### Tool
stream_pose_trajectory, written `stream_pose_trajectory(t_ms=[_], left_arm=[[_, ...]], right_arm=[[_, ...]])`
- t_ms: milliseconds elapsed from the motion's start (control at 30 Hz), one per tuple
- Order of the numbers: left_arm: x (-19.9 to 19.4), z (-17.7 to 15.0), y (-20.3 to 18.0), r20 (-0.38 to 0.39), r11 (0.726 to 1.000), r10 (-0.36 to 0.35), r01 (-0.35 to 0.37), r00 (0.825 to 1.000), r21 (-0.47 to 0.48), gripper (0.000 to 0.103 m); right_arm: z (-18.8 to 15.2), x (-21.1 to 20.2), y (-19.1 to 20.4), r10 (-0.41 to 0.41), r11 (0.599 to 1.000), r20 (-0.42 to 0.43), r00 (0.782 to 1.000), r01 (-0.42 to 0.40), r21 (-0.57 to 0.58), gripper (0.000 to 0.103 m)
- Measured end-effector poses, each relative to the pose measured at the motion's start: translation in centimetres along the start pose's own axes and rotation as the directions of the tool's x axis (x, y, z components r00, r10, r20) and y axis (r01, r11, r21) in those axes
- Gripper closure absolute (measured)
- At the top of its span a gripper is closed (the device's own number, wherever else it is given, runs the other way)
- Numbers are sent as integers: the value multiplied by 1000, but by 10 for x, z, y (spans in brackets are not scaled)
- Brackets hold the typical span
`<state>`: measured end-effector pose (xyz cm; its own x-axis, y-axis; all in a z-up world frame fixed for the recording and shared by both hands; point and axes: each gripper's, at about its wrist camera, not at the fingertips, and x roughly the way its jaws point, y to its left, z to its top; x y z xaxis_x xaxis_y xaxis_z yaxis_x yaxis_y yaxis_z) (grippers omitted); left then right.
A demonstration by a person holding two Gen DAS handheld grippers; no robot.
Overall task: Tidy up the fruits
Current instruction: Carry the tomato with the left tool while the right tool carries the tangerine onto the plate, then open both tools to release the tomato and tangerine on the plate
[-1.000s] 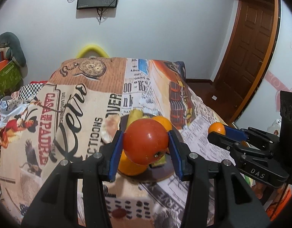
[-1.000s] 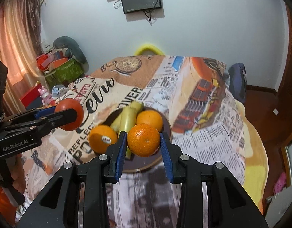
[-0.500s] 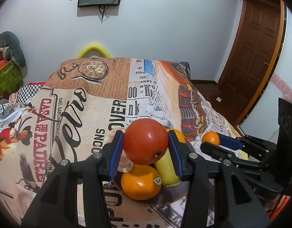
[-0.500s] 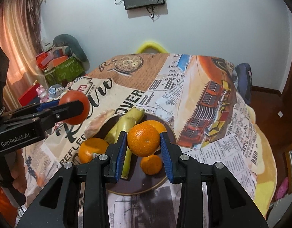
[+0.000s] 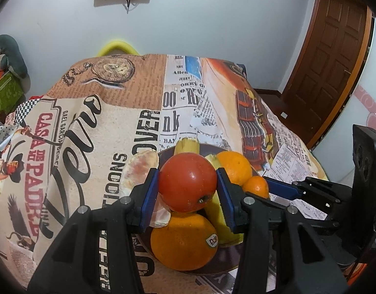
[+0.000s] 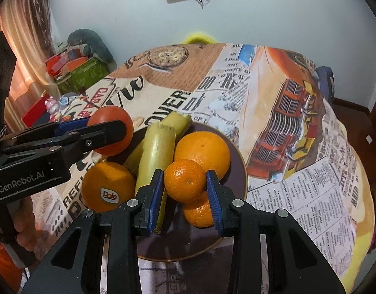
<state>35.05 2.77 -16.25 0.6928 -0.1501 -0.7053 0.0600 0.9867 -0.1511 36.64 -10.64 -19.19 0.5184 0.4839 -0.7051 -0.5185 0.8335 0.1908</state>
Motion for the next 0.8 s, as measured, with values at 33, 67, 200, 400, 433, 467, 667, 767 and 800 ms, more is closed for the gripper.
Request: stream_pose_trajectory(t_ms=[33, 67, 200, 400, 433, 467, 667, 767, 800], left_arm=[[2, -1, 0, -7, 1000, -2, 2, 1000, 0, 57], [3, -1, 0, -14, 1000, -4, 4, 1000, 1, 57], [8, -3, 0, -33, 1000, -8, 8, 999, -3, 57], [7, -5, 1, -36, 1000, -10, 9, 999, -22, 49], [4, -4, 1, -25, 1000, -5, 4, 1000, -24, 46], [0, -4, 1, -10, 1000, 2, -2, 1000, -27, 43], [-27, 2, 0, 37, 1000, 15, -14, 999, -23, 42], [-44, 1, -2, 57, 999, 33, -33, 998, -10, 43], [-50, 0, -2, 62, 999, 37, -36, 997, -8, 42]], right_arm=[[0, 2, -1, 2, 1000, -4, 1000, -2, 4, 71], [-1, 3, -1, 6, 1000, -6, 1000, -5, 8, 71], [0, 5, -2, 10, 1000, -2, 1000, -10, 16, 71], [0, 6, -1, 9, 1000, -12, 1000, -8, 13, 60], [0, 4, -1, 5, 1000, -4, 1000, -5, 11, 56], [0, 2, 0, 1, 1000, 5, 1000, -1, 6, 56], [1, -13, 4, -20, 1000, 24, 1000, 20, -15, 56], [0, -25, 7, -27, 999, 37, 999, 27, -20, 56], [0, -30, 9, -30, 999, 42, 999, 31, -23, 56]])
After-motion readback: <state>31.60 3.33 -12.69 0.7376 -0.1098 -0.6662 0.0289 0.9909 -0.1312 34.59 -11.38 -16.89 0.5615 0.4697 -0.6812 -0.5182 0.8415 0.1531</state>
